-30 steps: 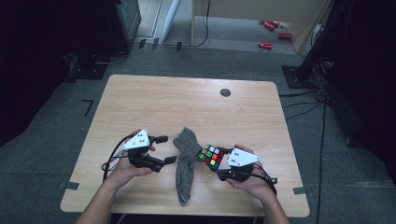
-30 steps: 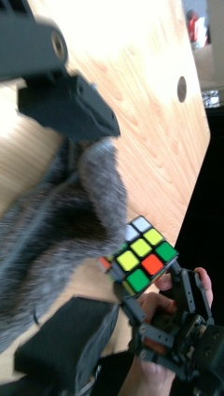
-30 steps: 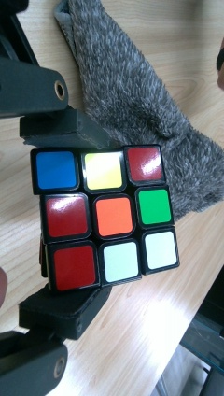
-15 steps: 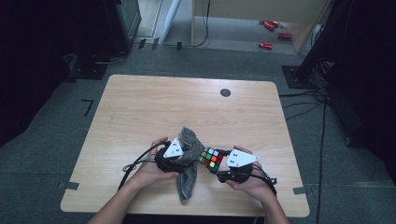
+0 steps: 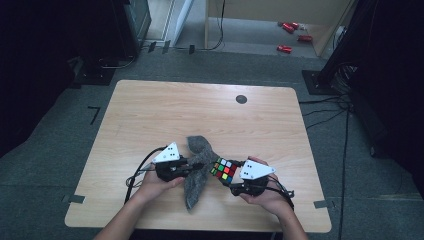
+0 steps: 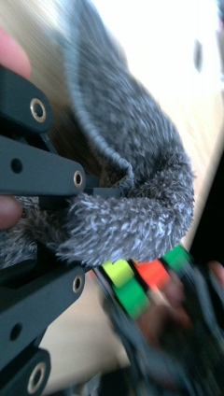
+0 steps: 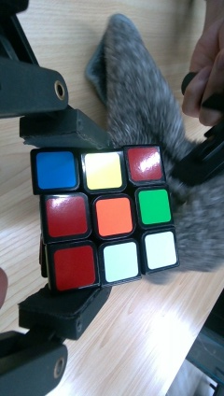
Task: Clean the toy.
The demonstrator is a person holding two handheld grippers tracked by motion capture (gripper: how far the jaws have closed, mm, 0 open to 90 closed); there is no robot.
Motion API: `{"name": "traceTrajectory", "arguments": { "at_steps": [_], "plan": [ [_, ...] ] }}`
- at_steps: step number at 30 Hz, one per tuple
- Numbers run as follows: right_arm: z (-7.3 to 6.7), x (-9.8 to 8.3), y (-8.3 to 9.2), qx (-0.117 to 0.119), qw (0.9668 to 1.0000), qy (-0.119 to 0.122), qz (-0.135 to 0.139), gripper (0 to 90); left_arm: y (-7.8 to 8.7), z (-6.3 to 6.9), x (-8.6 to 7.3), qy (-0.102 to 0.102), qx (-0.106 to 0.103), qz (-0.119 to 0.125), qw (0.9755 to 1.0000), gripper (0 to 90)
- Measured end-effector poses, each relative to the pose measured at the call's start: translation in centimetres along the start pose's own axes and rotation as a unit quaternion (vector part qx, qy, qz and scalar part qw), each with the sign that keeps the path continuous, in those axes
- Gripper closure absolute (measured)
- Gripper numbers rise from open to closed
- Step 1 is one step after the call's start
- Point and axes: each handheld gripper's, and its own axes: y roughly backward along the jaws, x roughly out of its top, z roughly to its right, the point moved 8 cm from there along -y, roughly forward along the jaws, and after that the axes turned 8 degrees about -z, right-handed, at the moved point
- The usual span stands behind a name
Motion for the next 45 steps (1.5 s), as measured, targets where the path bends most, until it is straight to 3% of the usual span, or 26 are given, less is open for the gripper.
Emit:
{"name": "traceTrajectory", "arguments": {
  "at_steps": [4,5,7,14,17,21,24,28,32,35,37,43,45],
  "plan": [
    [-0.5,0.5,-0.3,0.0,1.0,0.008,-0.002,34.0,0.4,1.7,1.3,0.001,-0.047,0.042,0.998,81.3],
    [-0.6,0.6,-0.3,0.0,1.0,0.008,-0.001,34.0,0.4,1.8,1.5,0.001,-0.05,0.043,0.9978,81.3],
    [-0.7,0.7,-0.3,-0.001,1.0,0.009,0.001,34.0,0.2,1.7,1.2,-0.001,-0.051,0.035,0.9981,81.3],
    [-0.7,1.2,0.3,-0.004,0.9998,0.012,0.015,34.2,-0.3,0.1,-0.3,0.023,-0.026,0.006,0.9994,81.2],
    [-0.6,1.4,0.4,-0.003,0.9997,0.011,0.021,34.2,-0.1,0.4,0.1,0.026,-0.033,0.019,0.9989,81.2],
    [-0.9,1.2,-0.1,-0.001,0.9998,0.015,0.014,34.2,0.3,1.5,1.1,0.013,-0.053,0.036,0.9979,81.1],
    [-0.9,1.3,-0.1,-0.004,0.9998,0.017,0.012,34.2,0.2,1.1,0.9,0.016,-0.043,0.028,0.9986,81.0],
    [-0.7,1.6,0.5,-0.006,0.9996,0.014,0.022,34.2,-0.4,0.0,-0.5,0.028,-0.016,-0.004,0.9995,81.1],
    [-0.8,1.5,0.4,-0.004,0.9997,0.012,0.022,34.2,-0.3,0.7,0.1,0.022,-0.026,0.009,0.9994,81.0],
    [-0.9,1.3,0.0,-0.003,0.9998,0.014,0.016,34.2,0.1,1.6,1.0,0.016,-0.045,0.031,0.9984,81.0],
    [-0.9,1.3,-0.1,-0.002,0.9997,0.015,0.016,34.2,0.2,1.7,1.1,0.01,-0.04,0.029,0.9987,81.0],
    [-0.7,1.6,0.6,-0.005,0.9995,0.014,0.026,34.3,-0.6,0.3,-0.7,0.03,-0.016,-0.009,0.9994,81.1],
    [-0.7,1.6,0.6,-0.006,0.9996,0.015,0.024,34.3,-0.6,0.4,-0.7,0.031,-0.017,-0.009,0.9993,81.1]
  ]
}}
